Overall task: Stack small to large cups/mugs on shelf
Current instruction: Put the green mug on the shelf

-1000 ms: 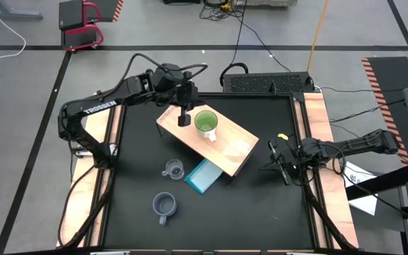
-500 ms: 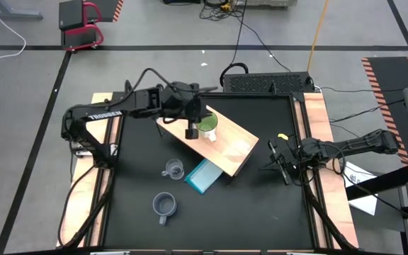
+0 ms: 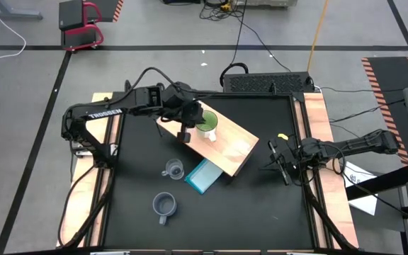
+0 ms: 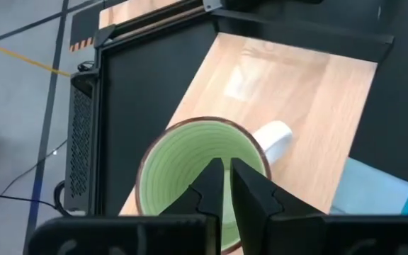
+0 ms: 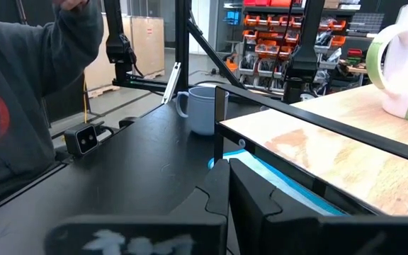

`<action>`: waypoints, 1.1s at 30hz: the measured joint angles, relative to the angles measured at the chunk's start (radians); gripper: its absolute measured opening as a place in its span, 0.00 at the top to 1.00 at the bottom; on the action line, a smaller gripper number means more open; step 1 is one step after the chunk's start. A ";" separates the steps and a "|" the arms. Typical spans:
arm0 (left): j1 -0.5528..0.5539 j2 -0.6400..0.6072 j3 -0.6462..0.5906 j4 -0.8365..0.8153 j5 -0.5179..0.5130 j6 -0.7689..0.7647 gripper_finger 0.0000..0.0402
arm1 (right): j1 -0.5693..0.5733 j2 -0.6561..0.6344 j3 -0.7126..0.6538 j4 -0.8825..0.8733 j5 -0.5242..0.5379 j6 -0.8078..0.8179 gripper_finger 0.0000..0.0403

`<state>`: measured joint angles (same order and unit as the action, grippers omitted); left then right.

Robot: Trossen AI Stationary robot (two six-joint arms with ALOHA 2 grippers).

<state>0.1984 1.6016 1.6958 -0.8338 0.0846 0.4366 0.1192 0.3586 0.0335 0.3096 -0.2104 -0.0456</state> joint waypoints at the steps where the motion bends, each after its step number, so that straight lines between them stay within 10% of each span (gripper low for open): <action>1: -0.002 0.000 0.000 -0.001 0.001 0.000 0.92 | 0.000 0.000 0.000 0.000 0.000 0.000 1.00; 33: -0.019 -0.001 0.000 -0.100 0.000 0.154 0.92 | 0.000 0.002 0.000 0.000 0.000 0.000 1.00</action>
<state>0.1791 1.6005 1.6958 -0.9336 0.0848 0.5907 0.1192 0.3607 0.0338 0.3092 -0.2104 -0.0460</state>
